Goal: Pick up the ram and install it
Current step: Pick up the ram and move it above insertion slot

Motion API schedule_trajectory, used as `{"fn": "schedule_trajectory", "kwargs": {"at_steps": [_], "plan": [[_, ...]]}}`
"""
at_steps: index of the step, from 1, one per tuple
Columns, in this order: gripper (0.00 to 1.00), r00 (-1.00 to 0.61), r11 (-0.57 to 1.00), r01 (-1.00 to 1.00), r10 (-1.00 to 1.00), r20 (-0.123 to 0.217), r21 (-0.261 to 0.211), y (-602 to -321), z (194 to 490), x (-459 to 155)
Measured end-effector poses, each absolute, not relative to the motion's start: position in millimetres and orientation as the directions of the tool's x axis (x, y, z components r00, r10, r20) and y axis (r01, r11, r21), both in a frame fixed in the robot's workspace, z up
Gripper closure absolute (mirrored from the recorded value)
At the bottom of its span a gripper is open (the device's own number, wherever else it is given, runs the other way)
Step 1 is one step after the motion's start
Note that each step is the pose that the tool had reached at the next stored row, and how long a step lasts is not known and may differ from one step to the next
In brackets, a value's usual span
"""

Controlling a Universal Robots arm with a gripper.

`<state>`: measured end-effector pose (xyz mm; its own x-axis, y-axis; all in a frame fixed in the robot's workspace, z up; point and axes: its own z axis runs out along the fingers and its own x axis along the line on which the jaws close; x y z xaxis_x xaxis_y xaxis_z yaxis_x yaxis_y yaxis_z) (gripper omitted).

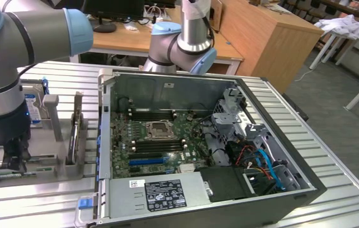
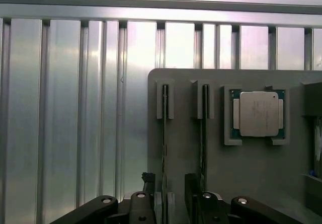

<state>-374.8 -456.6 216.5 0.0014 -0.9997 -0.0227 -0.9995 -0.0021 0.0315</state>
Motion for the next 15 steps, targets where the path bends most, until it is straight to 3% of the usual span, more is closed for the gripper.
{"fn": "schedule_trajectory", "kwargs": {"at_steps": [15], "plan": [[0.63, 0.001, -0.002, -1.0, -1.0, -0.023, 0.031, -456.6, 206.2, -374.8]]}}
